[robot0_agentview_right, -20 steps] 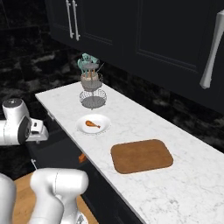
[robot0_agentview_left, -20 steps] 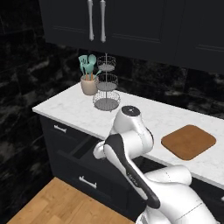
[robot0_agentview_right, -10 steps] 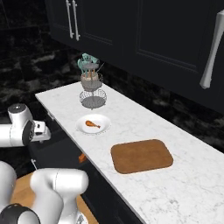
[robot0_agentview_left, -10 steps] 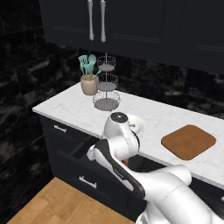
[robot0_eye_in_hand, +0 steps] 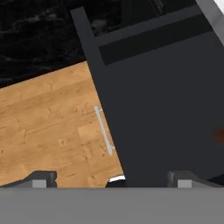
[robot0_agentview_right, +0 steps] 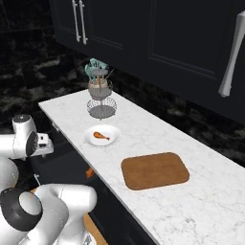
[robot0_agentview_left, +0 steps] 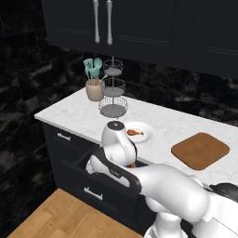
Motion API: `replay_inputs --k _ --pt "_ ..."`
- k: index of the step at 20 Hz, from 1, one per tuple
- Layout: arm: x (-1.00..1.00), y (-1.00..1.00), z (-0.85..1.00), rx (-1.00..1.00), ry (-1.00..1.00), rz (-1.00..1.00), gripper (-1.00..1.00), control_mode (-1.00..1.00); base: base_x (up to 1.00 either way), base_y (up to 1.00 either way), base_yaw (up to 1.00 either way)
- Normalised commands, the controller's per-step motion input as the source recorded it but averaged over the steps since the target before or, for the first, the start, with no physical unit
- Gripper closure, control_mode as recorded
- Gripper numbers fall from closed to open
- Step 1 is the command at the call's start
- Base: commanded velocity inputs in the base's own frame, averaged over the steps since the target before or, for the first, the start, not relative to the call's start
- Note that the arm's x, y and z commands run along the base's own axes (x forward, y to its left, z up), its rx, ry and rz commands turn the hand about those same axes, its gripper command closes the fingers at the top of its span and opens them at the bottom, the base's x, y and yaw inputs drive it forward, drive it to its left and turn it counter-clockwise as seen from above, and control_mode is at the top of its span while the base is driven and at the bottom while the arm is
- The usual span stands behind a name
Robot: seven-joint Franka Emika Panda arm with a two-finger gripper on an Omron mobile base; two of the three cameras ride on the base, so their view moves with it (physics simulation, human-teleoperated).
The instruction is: Pick up the knife from the drawer and place it on the cutting board. Then place the meat from the plate to the cutting board.
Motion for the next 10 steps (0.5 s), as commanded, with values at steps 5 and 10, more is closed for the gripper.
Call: replay_inputs --k 5,10 --pt "0.31 0.18 -0.29 -0.03 0.19 0.16 -1.00 -1.00 0.00 0.00 0.00" --pt "0.26 0.14 -0.29 -0.04 0.04 0.11 -1.00 -1.00 0.00 0.00 0.00"
